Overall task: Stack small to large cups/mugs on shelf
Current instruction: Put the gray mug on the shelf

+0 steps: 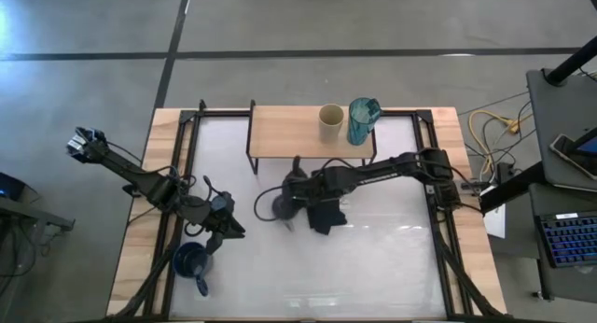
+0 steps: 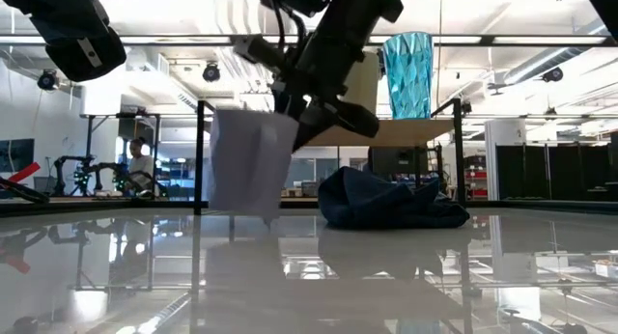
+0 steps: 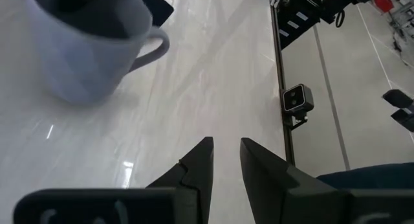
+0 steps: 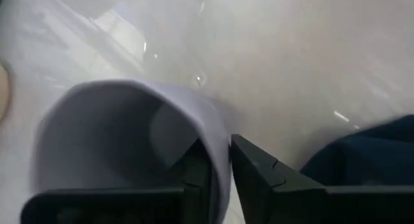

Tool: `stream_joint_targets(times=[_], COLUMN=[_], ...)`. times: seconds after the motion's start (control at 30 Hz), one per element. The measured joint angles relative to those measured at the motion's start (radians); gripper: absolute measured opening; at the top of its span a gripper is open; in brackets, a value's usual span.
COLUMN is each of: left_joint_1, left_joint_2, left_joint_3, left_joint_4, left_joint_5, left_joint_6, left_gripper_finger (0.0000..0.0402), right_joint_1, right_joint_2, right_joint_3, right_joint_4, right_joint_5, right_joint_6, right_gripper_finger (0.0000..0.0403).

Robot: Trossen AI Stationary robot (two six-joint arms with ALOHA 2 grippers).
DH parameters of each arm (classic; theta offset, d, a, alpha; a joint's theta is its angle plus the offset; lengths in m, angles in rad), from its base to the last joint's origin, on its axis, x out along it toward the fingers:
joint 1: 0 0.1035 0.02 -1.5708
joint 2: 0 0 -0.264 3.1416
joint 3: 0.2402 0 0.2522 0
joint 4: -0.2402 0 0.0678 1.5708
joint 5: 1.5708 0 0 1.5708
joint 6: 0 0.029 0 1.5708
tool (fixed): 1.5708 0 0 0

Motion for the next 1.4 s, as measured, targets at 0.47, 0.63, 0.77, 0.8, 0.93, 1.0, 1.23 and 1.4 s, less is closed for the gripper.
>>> stream_joint_targets(times=[0.47,0.63,0.77,0.8,0.93,1.0,1.23,1.4], left_joint_1=[0.0,0.0,0.0,0.001,0.003,0.003,0.004,0.011], left_joint_2=[0.007,0.055,0.121,0.137,0.195,0.227,0.341,0.408], left_joint_3=[0.0,0.0,0.003,0.004,0.005,0.005,0.005,0.005], left_joint_4=[0.001,0.002,0.013,0.039,0.156,0.156,0.171,0.198], left_joint_5=[-0.082,-0.172,-0.244,-0.256,-0.264,-0.268,-0.285,-0.286], left_joint_6=[-0.132,-0.35,-0.455,-0.469,-0.472,-0.488,-0.551,-0.553], left_gripper_finger=[0.0063,0.0063,0.0063,0.0063,0.0063,0.0063,0.0063,0.0063], right_joint_1=[-0.005,-0.005,-0.001,-0.002,0.0,0.003,0.038,0.065], right_joint_2=[0.0,-0.011,-0.043,-0.049,-0.087,-0.112,-0.138,-0.123], right_joint_3=[0.001,0.001,0.001,0.005,0.023,0.034,0.054,0.027], right_joint_4=[0.05,0.052,0.053,0.051,0.044,0.005,-0.208,-0.214], right_joint_5=[0.03,0.031,0.031,0.032,0.031,0.036,0.1,0.106], right_joint_6=[0.012,0.011,-0.01,-0.017,-0.042,-0.041,-0.003,0.056], right_gripper_finger=[0.0111,0.0123,0.0132,0.0134,0.0141,0.014,0.0099,0.0044])
